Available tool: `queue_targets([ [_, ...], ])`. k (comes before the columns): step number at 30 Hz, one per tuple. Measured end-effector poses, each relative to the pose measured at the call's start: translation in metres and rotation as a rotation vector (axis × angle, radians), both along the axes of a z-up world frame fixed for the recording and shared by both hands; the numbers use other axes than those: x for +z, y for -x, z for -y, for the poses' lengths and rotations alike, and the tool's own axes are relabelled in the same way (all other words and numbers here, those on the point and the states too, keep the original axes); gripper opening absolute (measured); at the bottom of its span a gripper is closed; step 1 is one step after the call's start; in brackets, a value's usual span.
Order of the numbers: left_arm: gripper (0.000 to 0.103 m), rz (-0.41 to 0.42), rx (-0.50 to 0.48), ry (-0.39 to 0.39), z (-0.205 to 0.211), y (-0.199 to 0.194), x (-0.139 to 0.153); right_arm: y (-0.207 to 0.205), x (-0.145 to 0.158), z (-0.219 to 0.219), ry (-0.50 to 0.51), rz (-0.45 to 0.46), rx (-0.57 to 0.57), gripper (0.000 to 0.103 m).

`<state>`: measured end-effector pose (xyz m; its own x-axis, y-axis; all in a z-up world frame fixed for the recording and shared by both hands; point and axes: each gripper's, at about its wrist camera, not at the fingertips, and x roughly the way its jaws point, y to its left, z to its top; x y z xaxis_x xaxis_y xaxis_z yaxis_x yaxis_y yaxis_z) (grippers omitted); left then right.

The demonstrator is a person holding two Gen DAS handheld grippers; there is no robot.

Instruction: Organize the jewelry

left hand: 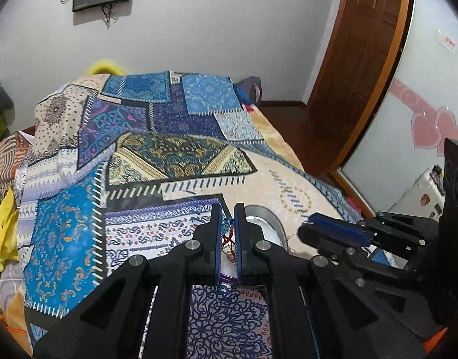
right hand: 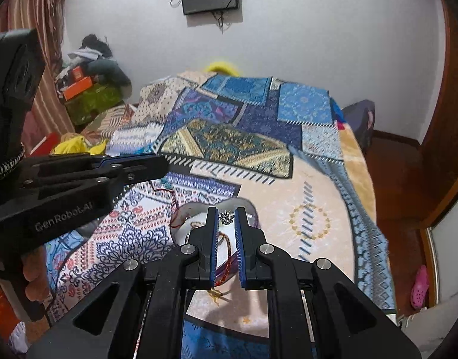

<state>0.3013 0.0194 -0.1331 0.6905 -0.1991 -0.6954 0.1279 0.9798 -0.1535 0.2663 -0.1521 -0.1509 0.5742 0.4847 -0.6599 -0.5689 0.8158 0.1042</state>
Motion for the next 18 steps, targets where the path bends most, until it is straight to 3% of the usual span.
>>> queue_targets([
  [9,0.006,-0.136,-0.036,0.003,0.007,-0.016,-0.037,-0.009,-0.028,-0.006,0.024,-0.119,0.013,0.01],
  [18,0.009,-0.154,-0.046,0.016,0.001,-0.009,-0.033,-0.008,-0.027,-0.01,0.052,-0.135,0.04,0.01],
])
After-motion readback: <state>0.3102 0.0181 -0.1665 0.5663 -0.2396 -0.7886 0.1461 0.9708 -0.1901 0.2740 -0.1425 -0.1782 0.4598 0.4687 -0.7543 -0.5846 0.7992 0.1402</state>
